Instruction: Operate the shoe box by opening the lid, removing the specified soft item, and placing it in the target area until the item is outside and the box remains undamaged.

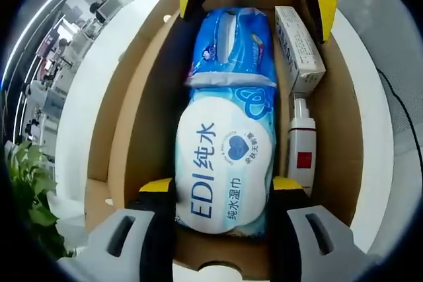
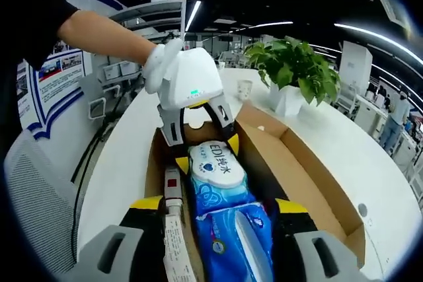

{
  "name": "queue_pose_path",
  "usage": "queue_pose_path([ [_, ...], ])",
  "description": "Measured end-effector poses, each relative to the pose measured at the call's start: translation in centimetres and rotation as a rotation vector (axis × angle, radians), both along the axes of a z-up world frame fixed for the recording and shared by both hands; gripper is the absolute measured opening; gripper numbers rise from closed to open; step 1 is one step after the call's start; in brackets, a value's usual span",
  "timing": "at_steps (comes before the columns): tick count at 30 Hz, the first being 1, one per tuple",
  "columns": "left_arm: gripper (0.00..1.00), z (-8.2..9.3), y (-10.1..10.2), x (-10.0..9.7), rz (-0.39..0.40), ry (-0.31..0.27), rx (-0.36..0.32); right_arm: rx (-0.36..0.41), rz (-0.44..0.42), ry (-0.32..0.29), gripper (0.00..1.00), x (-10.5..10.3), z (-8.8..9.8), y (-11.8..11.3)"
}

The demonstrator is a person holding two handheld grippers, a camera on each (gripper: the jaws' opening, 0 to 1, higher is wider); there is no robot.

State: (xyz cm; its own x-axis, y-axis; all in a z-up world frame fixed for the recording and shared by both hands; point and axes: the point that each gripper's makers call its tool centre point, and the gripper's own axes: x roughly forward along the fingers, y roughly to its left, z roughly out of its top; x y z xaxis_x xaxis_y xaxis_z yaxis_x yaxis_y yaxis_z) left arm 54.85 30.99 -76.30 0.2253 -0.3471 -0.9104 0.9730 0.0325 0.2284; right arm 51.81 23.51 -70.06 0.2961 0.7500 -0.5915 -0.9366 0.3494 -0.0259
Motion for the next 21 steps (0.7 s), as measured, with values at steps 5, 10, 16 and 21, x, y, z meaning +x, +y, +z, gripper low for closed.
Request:
queue_pose_path([
  [5, 0.53, 0.0, -0.1, 0.0, 0.001, 0.005, 0.003, -0.016, 0.026, 0.010, 0.61, 0.4, -1.0, 1.1],
  [10, 0.53, -0.1, -0.1, 0.1, 0.003, 0.016, 0.008, -0.038, 0.052, 0.014, 0.59, 1.2, -2.1, 2.5],
  [16, 0.53, -0.1, -0.2, 0.1, 0.004, 0.018, 0.007, -0.087, 0.081, 0.024, 0.56, 1.5, -3.9, 3.7],
  [21, 0.53, -0.2, -0.2, 0.1, 0.003, 0.003, -0.003, -0.129, 0.102, 0.019, 0.54, 1.8, -5.2, 4.5],
])
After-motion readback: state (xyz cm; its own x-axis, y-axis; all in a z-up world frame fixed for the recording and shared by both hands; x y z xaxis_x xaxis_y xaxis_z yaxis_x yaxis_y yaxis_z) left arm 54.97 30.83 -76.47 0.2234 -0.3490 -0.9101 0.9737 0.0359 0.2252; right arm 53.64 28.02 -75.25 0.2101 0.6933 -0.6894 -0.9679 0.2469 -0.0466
